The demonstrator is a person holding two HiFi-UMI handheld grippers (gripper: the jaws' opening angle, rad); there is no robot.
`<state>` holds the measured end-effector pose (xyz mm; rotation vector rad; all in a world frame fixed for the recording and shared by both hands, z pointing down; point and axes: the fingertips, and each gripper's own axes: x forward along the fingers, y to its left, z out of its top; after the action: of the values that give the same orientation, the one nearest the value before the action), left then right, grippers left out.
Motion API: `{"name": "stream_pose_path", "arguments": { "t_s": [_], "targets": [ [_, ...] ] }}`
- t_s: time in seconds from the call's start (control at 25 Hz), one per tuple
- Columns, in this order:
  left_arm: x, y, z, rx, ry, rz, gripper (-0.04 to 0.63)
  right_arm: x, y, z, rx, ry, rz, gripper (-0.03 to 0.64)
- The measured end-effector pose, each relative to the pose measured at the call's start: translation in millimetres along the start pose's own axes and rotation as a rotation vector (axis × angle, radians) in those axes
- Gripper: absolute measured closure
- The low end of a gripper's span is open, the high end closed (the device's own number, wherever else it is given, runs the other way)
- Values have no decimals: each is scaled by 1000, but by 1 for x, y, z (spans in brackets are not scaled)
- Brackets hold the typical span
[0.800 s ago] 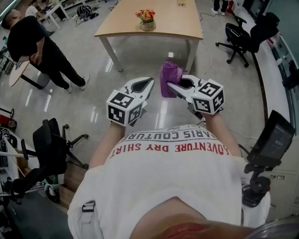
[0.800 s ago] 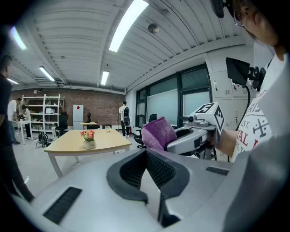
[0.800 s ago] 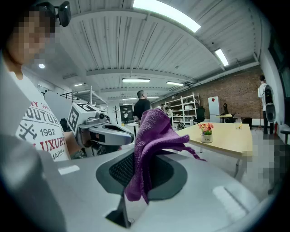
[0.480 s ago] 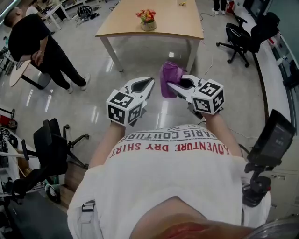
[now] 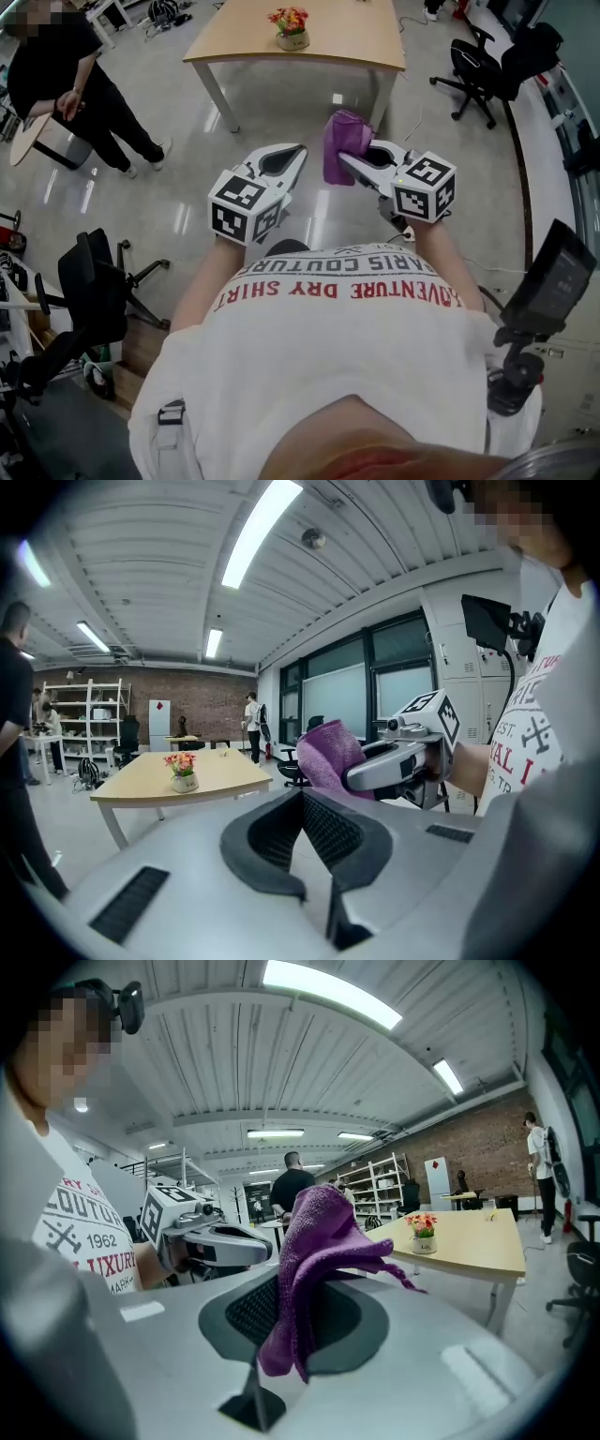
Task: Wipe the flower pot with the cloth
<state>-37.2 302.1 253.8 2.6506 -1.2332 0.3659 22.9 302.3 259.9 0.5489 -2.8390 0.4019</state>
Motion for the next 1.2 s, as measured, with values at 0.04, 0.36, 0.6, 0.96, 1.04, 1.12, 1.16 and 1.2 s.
{"name": "stream_pose_path", "arguments": {
  "t_s": [0.04, 0.36, 0.6, 0.96, 1.04, 1.12, 1.16, 1.2],
  "targets": [
    [2, 3, -2, -1, 4, 1, 594, 1, -5, -1, 13, -4, -1, 568],
    [39, 54, -38, -30, 5, -37, 594, 46, -57, -29, 70, 2, -6, 568],
    [112, 134, -46, -45, 26, -52, 594, 101, -147, -31, 116, 19, -20, 568],
    [137, 116, -45, -43, 59, -7, 594, 72, -183, -28, 126, 36, 5, 568],
    [155, 166, -36, -50, 56, 8, 594, 103, -216, -6, 123, 28, -9, 568],
    [174, 209, -25, -43, 49, 31, 594, 128, -248, 13, 121, 13, -21, 568],
    [181, 225, -21, -37, 44, 41, 594, 136, -260, 19, 122, 5, -27, 568],
    [186, 236, -18, -32, 38, 49, 594, 141, -268, 23, 123, -3, -33, 568]
  ]
}}
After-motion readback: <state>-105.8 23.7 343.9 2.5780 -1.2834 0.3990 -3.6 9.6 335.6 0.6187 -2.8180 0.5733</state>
